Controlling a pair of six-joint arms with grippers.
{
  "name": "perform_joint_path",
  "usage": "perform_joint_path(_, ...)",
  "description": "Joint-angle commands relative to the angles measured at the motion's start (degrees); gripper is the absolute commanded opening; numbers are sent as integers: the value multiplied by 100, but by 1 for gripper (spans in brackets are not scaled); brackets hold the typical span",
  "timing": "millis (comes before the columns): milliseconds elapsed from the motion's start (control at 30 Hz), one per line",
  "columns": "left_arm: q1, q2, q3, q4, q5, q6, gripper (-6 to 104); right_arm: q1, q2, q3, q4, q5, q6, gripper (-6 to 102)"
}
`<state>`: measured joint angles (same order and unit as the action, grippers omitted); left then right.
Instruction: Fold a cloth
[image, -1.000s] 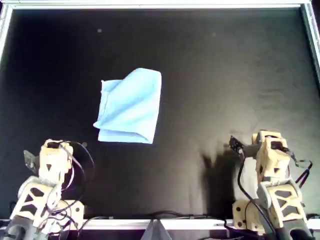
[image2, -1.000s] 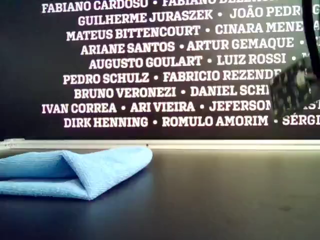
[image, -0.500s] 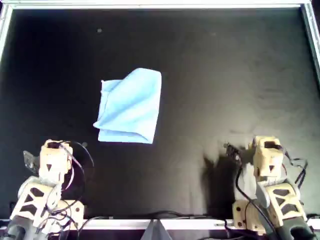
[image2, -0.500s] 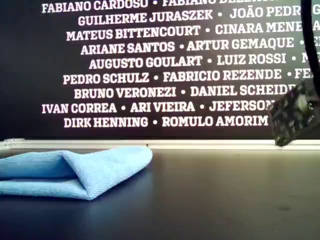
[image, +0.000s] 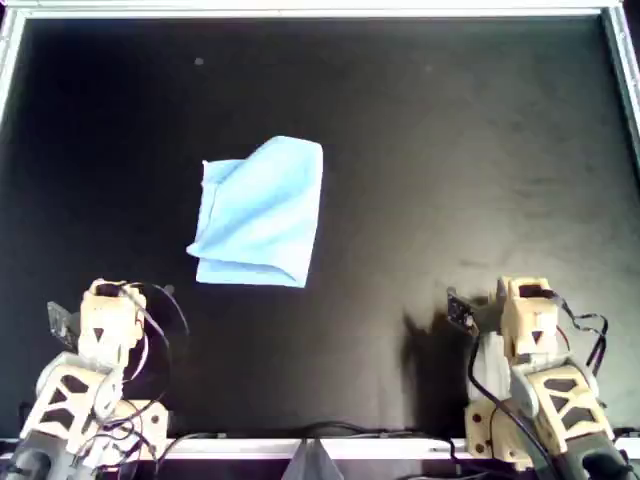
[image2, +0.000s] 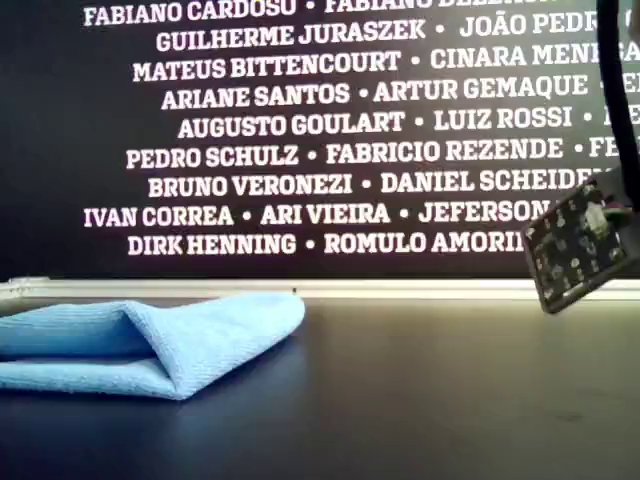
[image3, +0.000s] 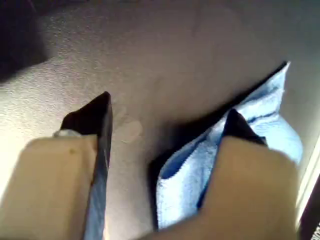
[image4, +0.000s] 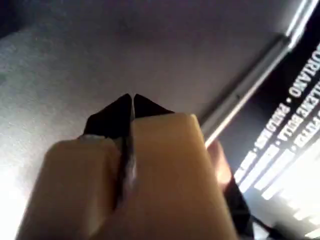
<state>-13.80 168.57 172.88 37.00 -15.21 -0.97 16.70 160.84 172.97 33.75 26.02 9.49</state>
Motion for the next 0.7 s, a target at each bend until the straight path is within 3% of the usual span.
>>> perform_joint_path(0,123,0,-70,18,18,-26,79,-18,-9,88,9,35,-18,-2)
perform_joint_path(333,123,0,-70,18,18,-35,79,9,-9,88,9,-18,-18,-2)
perform_joint_path(533,149,264,-70,18,18,-35,79,-413,510,88,44,-44,0,-2)
perform_joint_path(667,422,756,-70,18,18,-35,79,-729,949,88,79,-44,-9,-2)
